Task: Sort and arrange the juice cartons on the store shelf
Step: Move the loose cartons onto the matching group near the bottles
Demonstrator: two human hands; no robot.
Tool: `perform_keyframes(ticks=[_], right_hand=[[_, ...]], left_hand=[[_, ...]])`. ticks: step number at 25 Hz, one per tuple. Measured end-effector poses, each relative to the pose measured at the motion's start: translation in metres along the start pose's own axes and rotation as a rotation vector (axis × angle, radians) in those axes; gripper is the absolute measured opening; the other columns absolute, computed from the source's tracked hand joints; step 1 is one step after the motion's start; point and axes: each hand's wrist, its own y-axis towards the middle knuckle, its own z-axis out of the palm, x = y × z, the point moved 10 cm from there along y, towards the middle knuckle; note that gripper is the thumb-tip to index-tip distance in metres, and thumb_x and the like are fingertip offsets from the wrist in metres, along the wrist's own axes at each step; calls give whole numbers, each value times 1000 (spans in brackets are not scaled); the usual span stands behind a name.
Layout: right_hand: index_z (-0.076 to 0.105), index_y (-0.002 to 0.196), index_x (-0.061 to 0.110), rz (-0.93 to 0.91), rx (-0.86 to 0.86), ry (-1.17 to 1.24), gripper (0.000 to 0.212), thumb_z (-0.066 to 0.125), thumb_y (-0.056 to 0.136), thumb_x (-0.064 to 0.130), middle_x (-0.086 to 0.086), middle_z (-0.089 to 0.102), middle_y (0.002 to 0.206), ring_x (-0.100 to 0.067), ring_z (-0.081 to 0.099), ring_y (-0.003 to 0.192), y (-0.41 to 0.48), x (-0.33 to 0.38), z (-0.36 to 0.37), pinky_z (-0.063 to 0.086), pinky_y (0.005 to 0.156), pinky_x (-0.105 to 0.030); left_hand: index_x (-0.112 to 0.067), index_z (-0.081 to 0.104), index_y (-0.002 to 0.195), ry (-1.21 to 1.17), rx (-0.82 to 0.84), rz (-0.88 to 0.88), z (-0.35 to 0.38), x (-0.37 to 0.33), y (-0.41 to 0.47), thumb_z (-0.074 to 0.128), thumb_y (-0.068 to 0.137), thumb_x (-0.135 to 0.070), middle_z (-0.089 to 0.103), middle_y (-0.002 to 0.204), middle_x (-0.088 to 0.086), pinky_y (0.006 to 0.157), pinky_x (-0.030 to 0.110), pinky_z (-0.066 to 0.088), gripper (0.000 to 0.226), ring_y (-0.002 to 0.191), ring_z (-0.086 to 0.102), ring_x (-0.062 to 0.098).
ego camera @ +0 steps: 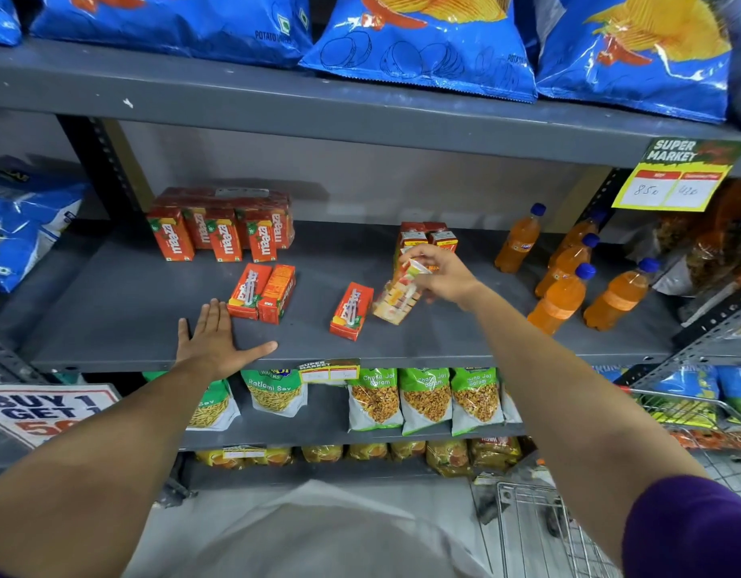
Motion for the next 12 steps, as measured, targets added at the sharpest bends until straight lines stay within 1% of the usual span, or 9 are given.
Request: perform_keyframes(ticks=[2,5,7,9,12], right_hand=[[59,105,25,15,16,-74,40,57,81,-7,-7,62,106,-23,63,77,-1,-13,-18,48,46,-27],[57,106,19,59,-38,-170,35,61,81,-6,-8,62,111,-25,65,90,-1,-30,-47,52,51,-25],[56,109,15,75,-93,-235,33,62,83,-3,-8,61,113,-26,64,97,2,-36,-64,56,58,-27],[54,115,16,74,-135,-293,37,62,84,-2,-7,58,117,-27,62,105,9,-36,-73,59,68,-32],[51,128,18,50,-137,-426,46,60,87,-1,-10,54,130,-27,56,116,22,-36,-66,53,82,-33]], left_hand=[[-10,-13,150,3,-5,-1,0,0,0,25,57,-93,-15,162,8,119,52,-8,131,149,-14,21],[-10,-14,150,9,-10,-6,0,0,0,25,58,-93,-15,162,8,119,52,-8,130,149,-14,21],[-10,-13,150,10,-12,-7,0,0,0,25,57,-93,-15,162,8,119,52,-8,130,149,-14,21],[-11,-14,150,8,-6,-10,0,0,2,25,56,-94,-15,162,8,118,52,-8,131,149,-14,21],[-11,-14,150,7,-8,-16,0,1,3,25,55,-94,-15,162,8,119,52,-8,132,149,-14,21]])
